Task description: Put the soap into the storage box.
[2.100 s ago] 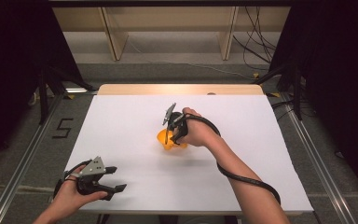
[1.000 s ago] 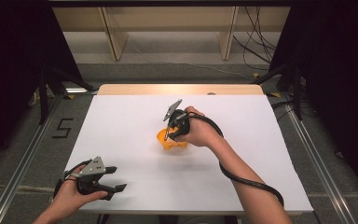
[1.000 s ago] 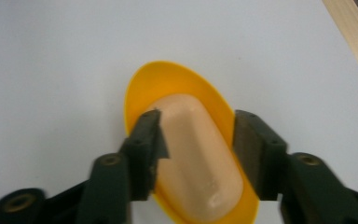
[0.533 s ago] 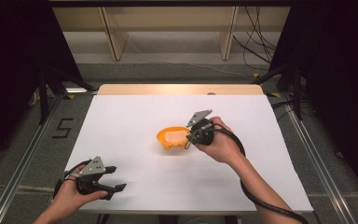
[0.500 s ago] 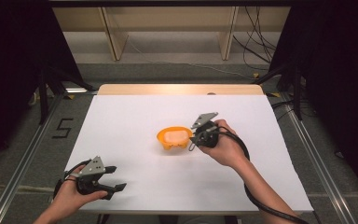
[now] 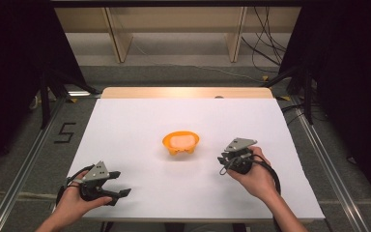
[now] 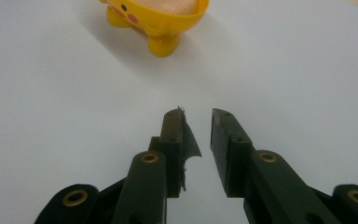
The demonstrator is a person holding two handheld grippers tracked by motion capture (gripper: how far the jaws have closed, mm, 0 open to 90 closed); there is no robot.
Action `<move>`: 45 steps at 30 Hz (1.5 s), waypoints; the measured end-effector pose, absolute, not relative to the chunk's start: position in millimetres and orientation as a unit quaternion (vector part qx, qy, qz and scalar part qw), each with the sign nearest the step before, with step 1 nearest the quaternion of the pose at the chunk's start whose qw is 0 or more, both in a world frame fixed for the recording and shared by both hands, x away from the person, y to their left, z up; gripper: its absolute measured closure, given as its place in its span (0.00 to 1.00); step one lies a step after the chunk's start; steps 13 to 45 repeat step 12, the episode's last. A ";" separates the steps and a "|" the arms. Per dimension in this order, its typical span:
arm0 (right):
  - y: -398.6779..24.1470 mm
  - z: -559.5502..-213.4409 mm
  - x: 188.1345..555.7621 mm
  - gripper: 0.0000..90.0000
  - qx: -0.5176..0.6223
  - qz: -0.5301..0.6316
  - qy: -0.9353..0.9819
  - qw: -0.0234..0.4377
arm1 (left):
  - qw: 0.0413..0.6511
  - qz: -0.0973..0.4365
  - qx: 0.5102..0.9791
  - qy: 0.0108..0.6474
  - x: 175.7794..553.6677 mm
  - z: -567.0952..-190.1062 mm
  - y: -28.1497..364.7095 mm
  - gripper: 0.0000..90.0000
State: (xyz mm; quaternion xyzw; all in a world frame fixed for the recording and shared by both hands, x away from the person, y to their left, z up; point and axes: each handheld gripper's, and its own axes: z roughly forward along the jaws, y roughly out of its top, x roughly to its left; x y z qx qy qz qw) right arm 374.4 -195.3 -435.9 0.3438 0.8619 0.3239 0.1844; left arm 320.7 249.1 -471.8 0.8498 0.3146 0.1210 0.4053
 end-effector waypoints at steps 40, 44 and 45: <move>-207.0 -447.8 365.8 0.78 0.381 0.333 0.846 0.166 | 0.409 0.120 0.851 0.308 322.1 -470.6 252.5 0.28; -207.0 -447.8 365.8 0.78 0.381 0.333 0.846 0.166 | 0.409 0.120 0.851 0.308 322.1 -470.6 252.5 0.28; -207.0 -447.8 365.8 0.78 0.381 0.333 0.846 0.166 | 0.409 0.120 0.851 0.308 322.1 -470.6 252.5 0.28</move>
